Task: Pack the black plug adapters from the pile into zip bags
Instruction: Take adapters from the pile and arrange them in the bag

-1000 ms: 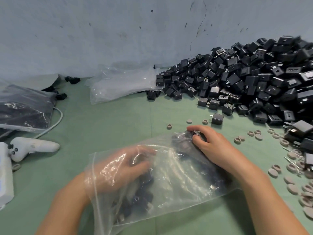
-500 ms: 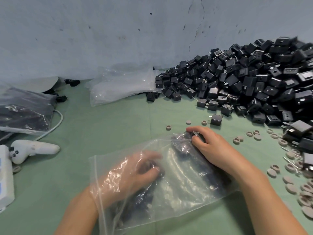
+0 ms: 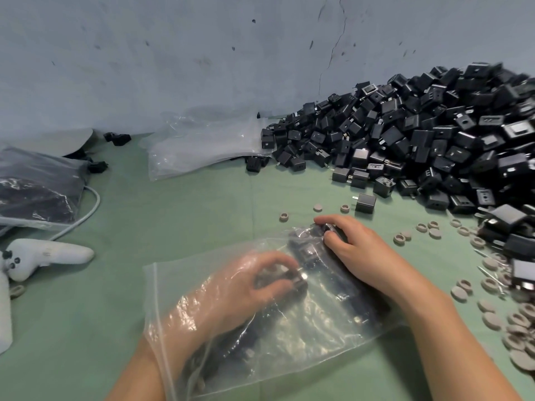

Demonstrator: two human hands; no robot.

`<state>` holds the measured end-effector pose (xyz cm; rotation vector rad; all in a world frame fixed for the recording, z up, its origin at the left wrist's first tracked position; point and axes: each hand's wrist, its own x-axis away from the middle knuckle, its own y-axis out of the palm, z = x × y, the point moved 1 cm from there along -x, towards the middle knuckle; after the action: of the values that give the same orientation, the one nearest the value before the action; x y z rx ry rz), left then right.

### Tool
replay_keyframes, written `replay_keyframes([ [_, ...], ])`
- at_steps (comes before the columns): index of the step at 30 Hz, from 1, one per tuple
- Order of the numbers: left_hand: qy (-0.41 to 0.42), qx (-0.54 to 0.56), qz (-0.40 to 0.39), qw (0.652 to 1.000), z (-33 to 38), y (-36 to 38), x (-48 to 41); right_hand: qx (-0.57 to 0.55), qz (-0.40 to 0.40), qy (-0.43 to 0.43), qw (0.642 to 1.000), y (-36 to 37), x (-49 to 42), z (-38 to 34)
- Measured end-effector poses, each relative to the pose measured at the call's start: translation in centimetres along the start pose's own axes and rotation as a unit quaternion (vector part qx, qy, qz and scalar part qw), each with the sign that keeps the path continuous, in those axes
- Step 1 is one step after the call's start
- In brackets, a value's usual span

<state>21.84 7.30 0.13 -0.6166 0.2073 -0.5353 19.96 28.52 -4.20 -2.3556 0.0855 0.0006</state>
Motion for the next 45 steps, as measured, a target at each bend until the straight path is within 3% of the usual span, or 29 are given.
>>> replay_keyframes([
  [5,-0.032,0.016,-0.007,0.999,-1.4,-0.7,-0.9,-0.005,0.001,-0.001,1.000,0.0,-0.1,0.1],
  [11,-0.045,0.077,-0.074,0.993,-2.4,0.2,-1.3,-0.010,0.005,0.000,1.000,0.1,-0.2,0.3],
  [16,-0.020,0.000,-0.071,0.997,-3.2,0.5,-1.6,-0.014,0.006,0.002,1.000,0.2,-0.2,0.5],
  [20,-0.006,-0.025,-0.024,0.999,-3.6,1.1,-1.8,-0.018,0.009,0.003,1.000,0.3,-0.3,0.5],
  [25,-0.037,-0.034,-0.073,0.996,-3.7,0.8,-2.0,-0.018,0.006,-0.001,1.000,0.2,-0.3,0.5],
  [31,-0.026,-0.116,-0.035,0.992,-2.3,1.9,-2.1,-0.013,0.006,-0.002,1.000,0.3,-0.3,0.6],
  [35,-0.026,-0.094,-0.018,0.995,-1.8,2.6,-2.3,-0.011,0.007,-0.002,1.000,0.3,-0.3,0.7],
  [39,-0.016,0.019,-0.023,0.999,-2.0,1.9,-2.3,-0.011,0.012,0.001,1.000,0.3,-0.4,0.6],
  [45,-0.038,-0.019,-0.036,0.998,-3.7,-2.8,0.3,-0.053,0.053,0.012,0.997,0.1,-0.2,0.3],
])
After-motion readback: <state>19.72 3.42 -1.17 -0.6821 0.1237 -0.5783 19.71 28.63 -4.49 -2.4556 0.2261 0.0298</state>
